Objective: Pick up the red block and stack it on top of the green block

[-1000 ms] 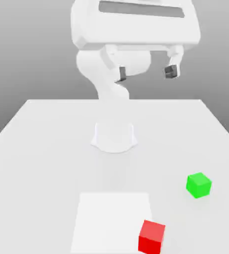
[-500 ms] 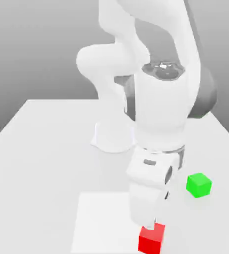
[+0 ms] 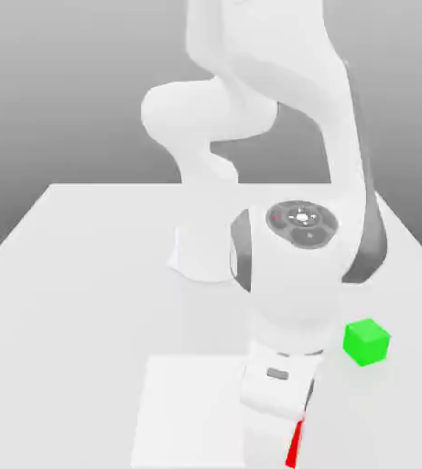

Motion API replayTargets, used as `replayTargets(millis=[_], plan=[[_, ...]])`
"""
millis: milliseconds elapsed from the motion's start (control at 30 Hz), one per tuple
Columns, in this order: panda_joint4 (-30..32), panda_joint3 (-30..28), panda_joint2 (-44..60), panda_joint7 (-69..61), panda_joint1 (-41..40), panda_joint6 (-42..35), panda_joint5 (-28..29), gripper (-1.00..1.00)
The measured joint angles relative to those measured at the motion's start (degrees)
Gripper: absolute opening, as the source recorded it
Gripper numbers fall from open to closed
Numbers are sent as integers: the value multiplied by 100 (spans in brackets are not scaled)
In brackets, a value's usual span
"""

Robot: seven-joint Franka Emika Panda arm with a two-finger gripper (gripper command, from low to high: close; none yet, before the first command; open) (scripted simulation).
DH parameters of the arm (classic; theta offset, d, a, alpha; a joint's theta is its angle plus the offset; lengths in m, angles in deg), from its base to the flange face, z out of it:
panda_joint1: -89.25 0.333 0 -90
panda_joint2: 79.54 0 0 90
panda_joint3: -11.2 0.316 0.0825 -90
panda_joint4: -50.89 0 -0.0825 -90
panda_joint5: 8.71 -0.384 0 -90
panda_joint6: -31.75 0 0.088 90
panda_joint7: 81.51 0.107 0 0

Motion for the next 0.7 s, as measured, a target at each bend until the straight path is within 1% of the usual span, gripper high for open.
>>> replayTargets(millis=[67,167,300,367,433,567,600,700], plan=[[225,115,-387,81,170,-177,82,-100],[765,515,-961,187,603,-233,156,-100],[1532,982,-1758,299,1690,-249,210,-100],[1904,1136,-2135,370,1910,-229,256,-100],[2024,1196,-2003,423,1973,32,312,-100],[2033,1155,-1264,570,1999,780,514,-100],[2027,1119,-1090,606,2022,947,563,100],[2027,1119,-1090,606,2021,947,563,100]])
